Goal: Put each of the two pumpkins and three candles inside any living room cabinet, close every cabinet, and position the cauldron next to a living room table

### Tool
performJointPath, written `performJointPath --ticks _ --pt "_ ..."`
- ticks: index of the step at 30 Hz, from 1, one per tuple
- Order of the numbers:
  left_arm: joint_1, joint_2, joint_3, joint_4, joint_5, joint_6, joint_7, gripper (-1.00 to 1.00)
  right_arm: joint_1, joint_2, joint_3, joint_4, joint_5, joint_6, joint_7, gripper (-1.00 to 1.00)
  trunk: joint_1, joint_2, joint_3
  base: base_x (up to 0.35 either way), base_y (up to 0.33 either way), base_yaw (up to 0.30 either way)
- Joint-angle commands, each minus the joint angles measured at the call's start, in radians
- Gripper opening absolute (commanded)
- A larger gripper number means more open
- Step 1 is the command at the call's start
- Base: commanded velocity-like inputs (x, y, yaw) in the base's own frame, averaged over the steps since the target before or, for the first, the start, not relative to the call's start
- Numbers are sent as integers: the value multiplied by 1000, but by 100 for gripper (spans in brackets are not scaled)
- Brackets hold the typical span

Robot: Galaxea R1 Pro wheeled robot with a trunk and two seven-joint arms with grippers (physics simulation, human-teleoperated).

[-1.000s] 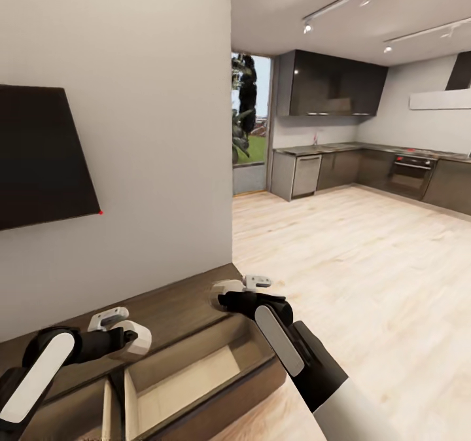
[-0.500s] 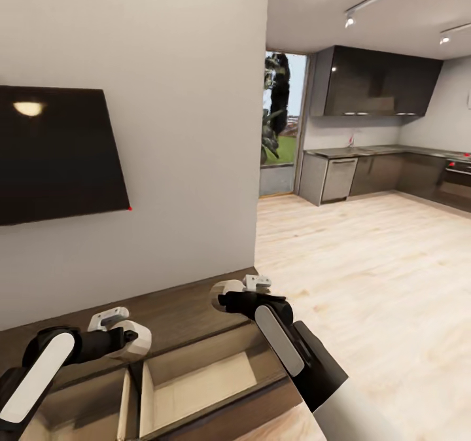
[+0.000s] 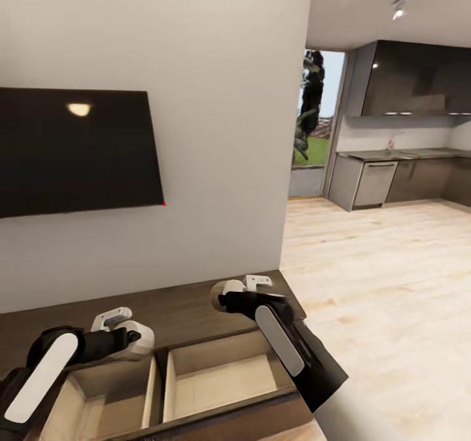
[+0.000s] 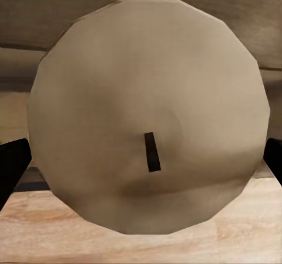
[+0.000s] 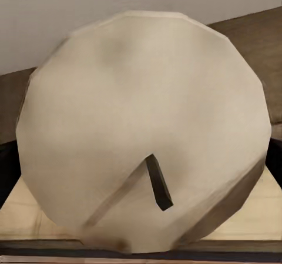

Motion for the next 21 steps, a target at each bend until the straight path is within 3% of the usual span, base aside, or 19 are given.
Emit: performJointPath --ticks 1,6,17,21 --pt "-1 0 -2 -1 9 1 11 -100 -1 0 1 -2 -10 0 -10 -100 0 -1 -1 0 -59 288" --pt "-1 -1 -3 -1 8 0 12 -100 -1 0 1 -2 -10 -1 -10 -100 0 -1 -1 109 -116 264" --pt "-1 -1 -3 -1 7 0 13 -100 -1 -1 1 -2 -9 -3 -4 -100 0 -1 -1 227 -204 36" --pt "-1 -1 -3 -1 6 0 13 -100 -1 -1 1 -2 -9 -3 -4 -100 0 -1 -1 253 -61 218"
